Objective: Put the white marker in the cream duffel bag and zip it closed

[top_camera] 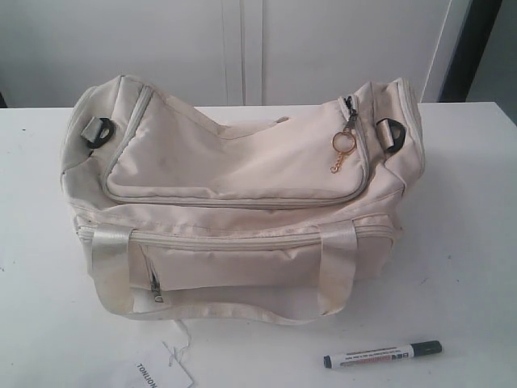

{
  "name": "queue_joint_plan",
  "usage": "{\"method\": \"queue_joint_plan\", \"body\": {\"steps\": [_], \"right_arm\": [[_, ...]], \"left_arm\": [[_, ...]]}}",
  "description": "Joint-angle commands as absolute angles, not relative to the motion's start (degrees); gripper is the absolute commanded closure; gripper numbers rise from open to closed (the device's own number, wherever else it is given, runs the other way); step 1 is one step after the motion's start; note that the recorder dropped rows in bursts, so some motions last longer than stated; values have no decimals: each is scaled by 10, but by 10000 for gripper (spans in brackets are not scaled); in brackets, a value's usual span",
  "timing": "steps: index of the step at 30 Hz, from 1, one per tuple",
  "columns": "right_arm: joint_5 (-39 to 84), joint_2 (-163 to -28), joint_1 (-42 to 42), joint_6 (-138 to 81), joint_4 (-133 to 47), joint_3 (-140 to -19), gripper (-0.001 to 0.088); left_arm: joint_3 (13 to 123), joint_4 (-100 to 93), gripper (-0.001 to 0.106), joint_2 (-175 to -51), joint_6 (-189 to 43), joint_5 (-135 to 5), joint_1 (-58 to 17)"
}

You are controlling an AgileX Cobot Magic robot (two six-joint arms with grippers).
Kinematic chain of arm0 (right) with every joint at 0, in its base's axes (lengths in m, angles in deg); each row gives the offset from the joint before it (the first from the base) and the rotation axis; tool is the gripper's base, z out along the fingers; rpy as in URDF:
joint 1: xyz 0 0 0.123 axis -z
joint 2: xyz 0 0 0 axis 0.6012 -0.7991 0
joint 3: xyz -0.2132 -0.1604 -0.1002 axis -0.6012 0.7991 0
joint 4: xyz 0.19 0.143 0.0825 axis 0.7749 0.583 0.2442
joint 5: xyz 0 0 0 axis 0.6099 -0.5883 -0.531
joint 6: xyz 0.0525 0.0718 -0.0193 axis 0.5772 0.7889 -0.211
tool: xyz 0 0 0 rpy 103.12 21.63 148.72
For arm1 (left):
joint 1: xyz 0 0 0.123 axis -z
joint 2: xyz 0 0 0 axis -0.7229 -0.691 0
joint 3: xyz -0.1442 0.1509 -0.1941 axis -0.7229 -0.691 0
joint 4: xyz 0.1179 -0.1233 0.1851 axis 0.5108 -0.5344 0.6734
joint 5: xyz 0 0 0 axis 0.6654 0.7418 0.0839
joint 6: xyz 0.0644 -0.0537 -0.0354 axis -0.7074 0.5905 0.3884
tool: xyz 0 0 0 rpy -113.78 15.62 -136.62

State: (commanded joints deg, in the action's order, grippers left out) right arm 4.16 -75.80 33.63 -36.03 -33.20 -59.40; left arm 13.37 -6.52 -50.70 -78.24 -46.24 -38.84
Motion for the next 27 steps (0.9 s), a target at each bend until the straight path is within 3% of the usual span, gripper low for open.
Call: {"method": "queue_joint_plan", "body": {"steps": [17, 27], "right_arm": [[45, -796, 336, -358, -324, -607, 868], [-23, -797, 336, -358, -315, -607, 868]], "left_arm": [[134, -65, 1053, -507, -782, -462, -388], [134, -65, 1053, -507, -782, -462, -388]]}}
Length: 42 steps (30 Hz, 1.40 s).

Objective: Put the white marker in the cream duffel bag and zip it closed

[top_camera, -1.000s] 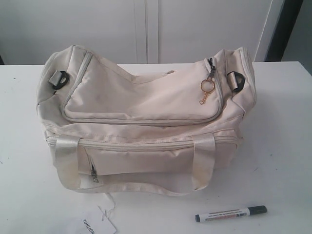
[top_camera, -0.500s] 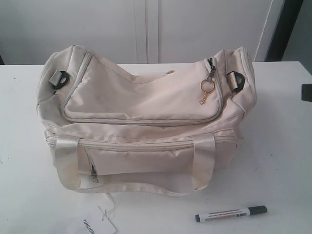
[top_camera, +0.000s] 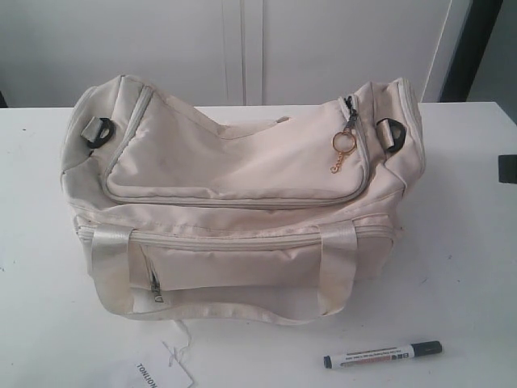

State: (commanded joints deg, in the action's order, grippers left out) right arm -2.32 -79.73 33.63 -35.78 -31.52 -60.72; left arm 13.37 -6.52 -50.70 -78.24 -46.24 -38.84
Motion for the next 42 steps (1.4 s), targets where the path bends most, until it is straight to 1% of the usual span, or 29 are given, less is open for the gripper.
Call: {"method": "queue_joint_plan", "body": {"steps": [6, 9, 17, 26, 42], "right_arm": [[-45, -797, 336, -359, -315, -607, 868], [-47, -797, 336, -405, -315, -607, 868], [-16, -803, 336, -408, -297, -615, 868], [-22, -870, 336, -408, -252, -684, 868], [-62, -1013, 336, -407, -224, -819, 868]], "left_arm": [[134, -65, 1053, -507, -782, -462, -388], [134, -65, 1053, -507, -782, -462, -388], [134, -65, 1053, -507, -782, -462, -388], [134, -65, 1053, -507, -782, -462, -388], [134, -65, 1053, -507, -782, -462, -388]]}}
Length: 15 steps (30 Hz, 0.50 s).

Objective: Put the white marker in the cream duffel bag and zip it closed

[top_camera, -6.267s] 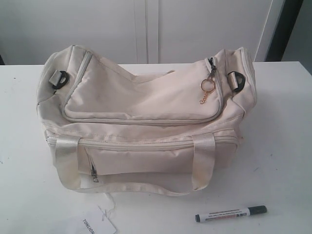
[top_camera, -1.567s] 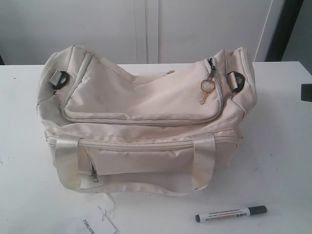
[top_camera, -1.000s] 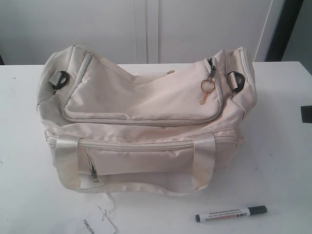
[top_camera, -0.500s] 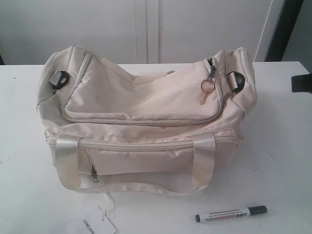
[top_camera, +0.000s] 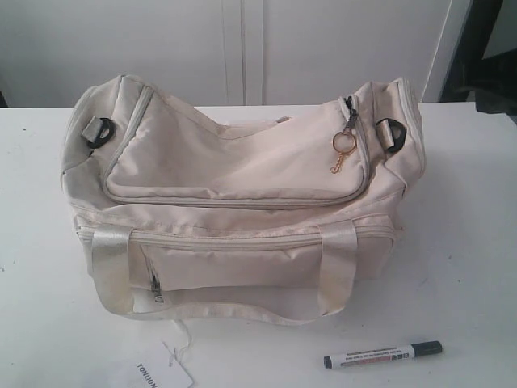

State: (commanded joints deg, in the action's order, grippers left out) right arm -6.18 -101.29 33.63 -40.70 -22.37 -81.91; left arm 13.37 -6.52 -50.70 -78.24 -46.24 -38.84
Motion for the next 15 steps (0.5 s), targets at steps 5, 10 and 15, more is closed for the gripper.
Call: {"method": "queue_joint_plan", "body": {"steps": [5, 10, 15], "right_arm": [[-86, -1072, 336, -411, -224, -867, 868], [-116, -1133, 336, -432, -197, -930, 868], [-163, -1196, 336, -441, -179, -1010, 868]], "left_arm": [[134, -65, 1053, -507, -782, -462, -388], [134, -65, 1053, -507, -782, -462, -388], [134, -65, 1053, -507, -782, -462, -388]]}}
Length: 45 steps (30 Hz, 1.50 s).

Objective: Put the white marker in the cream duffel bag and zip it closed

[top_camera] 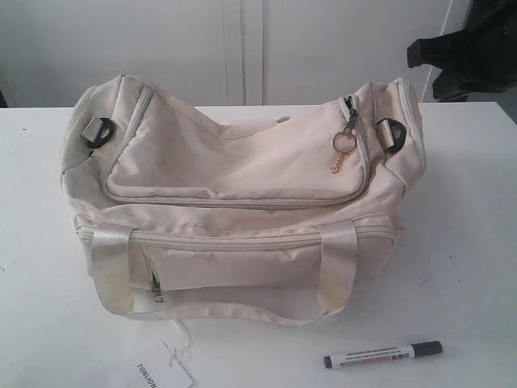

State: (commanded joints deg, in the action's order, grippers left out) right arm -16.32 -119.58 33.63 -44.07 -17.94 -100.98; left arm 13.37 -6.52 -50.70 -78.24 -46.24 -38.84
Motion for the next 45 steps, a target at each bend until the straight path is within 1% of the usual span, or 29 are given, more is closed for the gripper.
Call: {"method": "queue_joint_plan", "body": {"steps": [7, 10, 12, 13, 14, 16, 17, 19, 26, 29, 30, 31, 45], "right_arm": [[-184, -1254, 336, -440, -162, -1081, 867], [-183, -1270, 336, -440, -162, -1098, 819], [-177, -1278, 336, -440, -162, -1101, 748], [-165, -1286, 336, -431, -161, -1100, 673], [-161, -1290, 336, -422, -161, -1100, 628], [-153, -1298, 336, -409, -161, -1100, 507], [-152, -1302, 336, -408, -161, -1100, 471], [-151, -1311, 336, -408, -161, -1100, 453], [-142, -1339, 335, -401, -148, -1100, 457], [-144, -1342, 335, -401, -148, -1100, 702], [-144, -1342, 335, -401, -148, -1100, 824], [-144, -1342, 335, -401, -148, -1100, 869], [-129, -1342, 335, -401, -149, -1100, 868]], "left_arm": [[134, -65, 1053, -507, -782, -462, -388], [134, -65, 1053, -507, -782, -462, -388], [134, -65, 1053, -507, -782, -462, -388], [134, -65, 1053, -507, -782, -462, -388], [134, -65, 1053, -507, -782, -462, -388], [134, -65, 1053, -507, -782, -462, -388], [134, -65, 1053, -507, -782, -462, -388], [134, -65, 1053, -507, -782, -462, -388], [134, -65, 1053, -507, -782, -462, -388], [134, -65, 1053, -507, -782, -462, -388], [134, -65, 1053, -507, -782, -462, -388], [134, -65, 1053, -507, -782, -462, -388], [134, -65, 1053, -507, -782, -462, -388]]}}
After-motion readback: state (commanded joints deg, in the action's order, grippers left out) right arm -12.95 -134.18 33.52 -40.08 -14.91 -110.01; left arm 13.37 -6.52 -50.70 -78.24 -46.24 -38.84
